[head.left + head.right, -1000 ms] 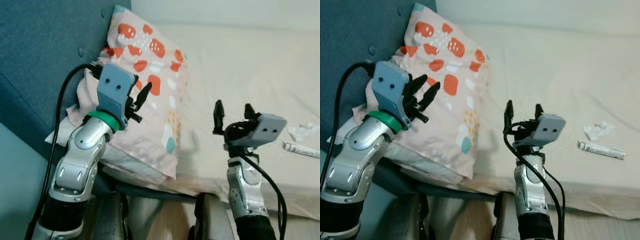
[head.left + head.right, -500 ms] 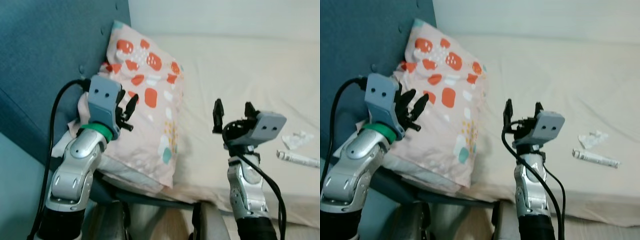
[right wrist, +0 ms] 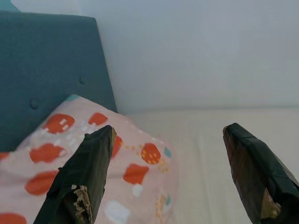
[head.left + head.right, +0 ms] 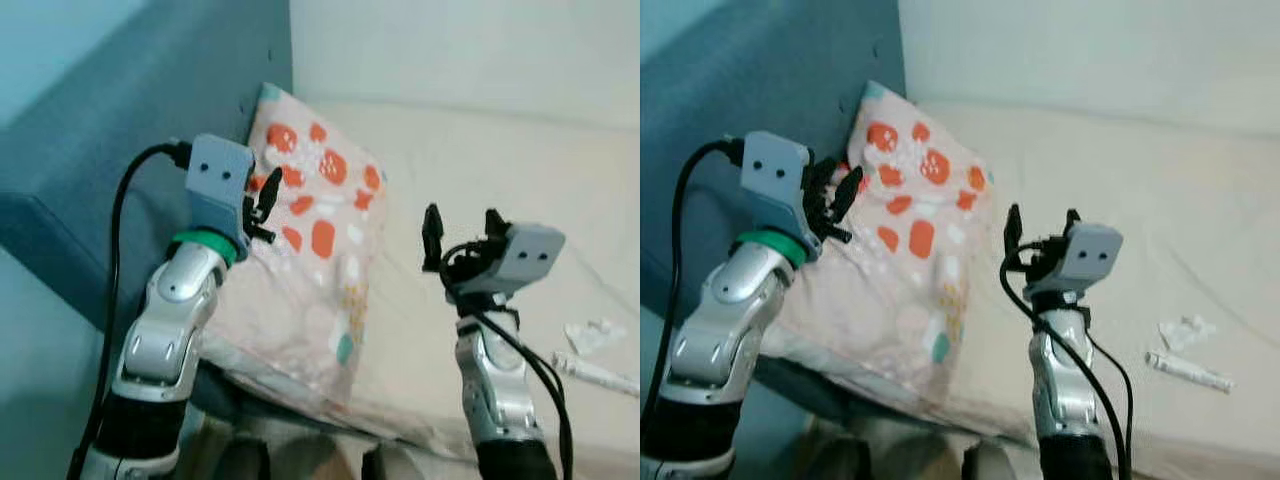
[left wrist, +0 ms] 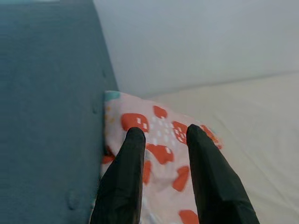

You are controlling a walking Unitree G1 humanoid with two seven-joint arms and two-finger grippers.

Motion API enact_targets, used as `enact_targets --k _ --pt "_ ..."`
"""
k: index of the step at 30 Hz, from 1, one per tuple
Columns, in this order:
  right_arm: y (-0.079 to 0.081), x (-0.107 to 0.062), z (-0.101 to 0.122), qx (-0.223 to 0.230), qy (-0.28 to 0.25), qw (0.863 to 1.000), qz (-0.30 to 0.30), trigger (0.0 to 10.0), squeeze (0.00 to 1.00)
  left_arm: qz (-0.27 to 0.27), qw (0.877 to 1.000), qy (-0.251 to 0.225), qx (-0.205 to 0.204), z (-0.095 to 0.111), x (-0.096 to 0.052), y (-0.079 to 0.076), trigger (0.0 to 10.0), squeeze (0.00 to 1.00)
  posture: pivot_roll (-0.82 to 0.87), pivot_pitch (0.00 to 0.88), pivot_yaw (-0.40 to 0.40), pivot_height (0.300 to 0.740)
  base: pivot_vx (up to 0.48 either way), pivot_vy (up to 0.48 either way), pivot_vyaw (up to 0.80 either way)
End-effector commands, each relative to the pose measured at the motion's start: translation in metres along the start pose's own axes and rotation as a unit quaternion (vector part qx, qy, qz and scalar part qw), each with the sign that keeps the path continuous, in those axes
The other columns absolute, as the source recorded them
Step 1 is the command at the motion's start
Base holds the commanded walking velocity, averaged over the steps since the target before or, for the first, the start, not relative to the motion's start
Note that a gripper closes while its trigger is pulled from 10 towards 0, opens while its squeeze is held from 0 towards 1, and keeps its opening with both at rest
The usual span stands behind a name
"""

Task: Clean up the room

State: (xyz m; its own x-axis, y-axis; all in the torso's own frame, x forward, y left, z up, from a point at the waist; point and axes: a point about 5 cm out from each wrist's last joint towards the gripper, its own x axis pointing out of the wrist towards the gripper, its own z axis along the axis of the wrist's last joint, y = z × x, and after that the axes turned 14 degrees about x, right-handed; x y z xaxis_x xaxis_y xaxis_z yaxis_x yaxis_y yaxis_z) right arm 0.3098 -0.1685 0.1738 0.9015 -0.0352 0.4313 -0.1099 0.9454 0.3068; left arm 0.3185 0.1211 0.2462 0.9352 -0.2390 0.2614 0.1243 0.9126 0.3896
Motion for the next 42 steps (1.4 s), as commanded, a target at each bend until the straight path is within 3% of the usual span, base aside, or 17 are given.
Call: enact_targets --k 1,11,17,22,28,42 --pt "-0.004 -0.003 -0.002 -0.005 0.01 1.0 -0.009 10.0 0.0 -0.001 1.0 0.001 0.004 -0.003 -0.001 -0.005 10.0 0.0 0.1 0.084 0.034 0.725 0.0 0.0 0.0" --pt "-0.002 -0.002 -0.005 0.011 0.01 1.0 -0.022 10.0 0.0 0.003 1.0 0.001 0.0 -0.004 -0.002 -0.006 10.0 0.0 0.1 0.084 0.031 0.739 0.0 0.0 0.0" --pt "0.002 -0.011 -0.015 0.022 0.025 0.999 -0.017 10.0 0.0 -0.004 1.0 0.001 0.004 -0.006 -0.003 -0.01 10.0 0.0 0.1 0.078 0.038 0.739 -0.156 0.0 0.0" --pt "0.008 -0.02 -0.021 -0.006 0.033 0.999 -0.019 10.0 0.0 -0.026 0.999 0.009 0.03 -0.018 -0.011 -0.018 10.0 0.0 0.09 0.078 0.044 0.739 -0.336 0.0 0.0" --pt "0.009 -0.019 -0.016 -0.04 0.016 0.999 -0.025 10.0 0.0 -0.046 0.998 0.022 0.021 -0.028 -0.016 -0.03 10.0 0.0 0.07 0.08 0.042 0.739 -0.352 0.0 0.0" --pt "0.005 -0.02 -0.019 -0.044 0.024 0.998 -0.034 10.0 0.0 -0.045 0.999 0.016 0.019 -0.026 -0.014 -0.03 10.0 0.0 0.06 0.082 0.045 0.739 -0.364 0.0 0.0"
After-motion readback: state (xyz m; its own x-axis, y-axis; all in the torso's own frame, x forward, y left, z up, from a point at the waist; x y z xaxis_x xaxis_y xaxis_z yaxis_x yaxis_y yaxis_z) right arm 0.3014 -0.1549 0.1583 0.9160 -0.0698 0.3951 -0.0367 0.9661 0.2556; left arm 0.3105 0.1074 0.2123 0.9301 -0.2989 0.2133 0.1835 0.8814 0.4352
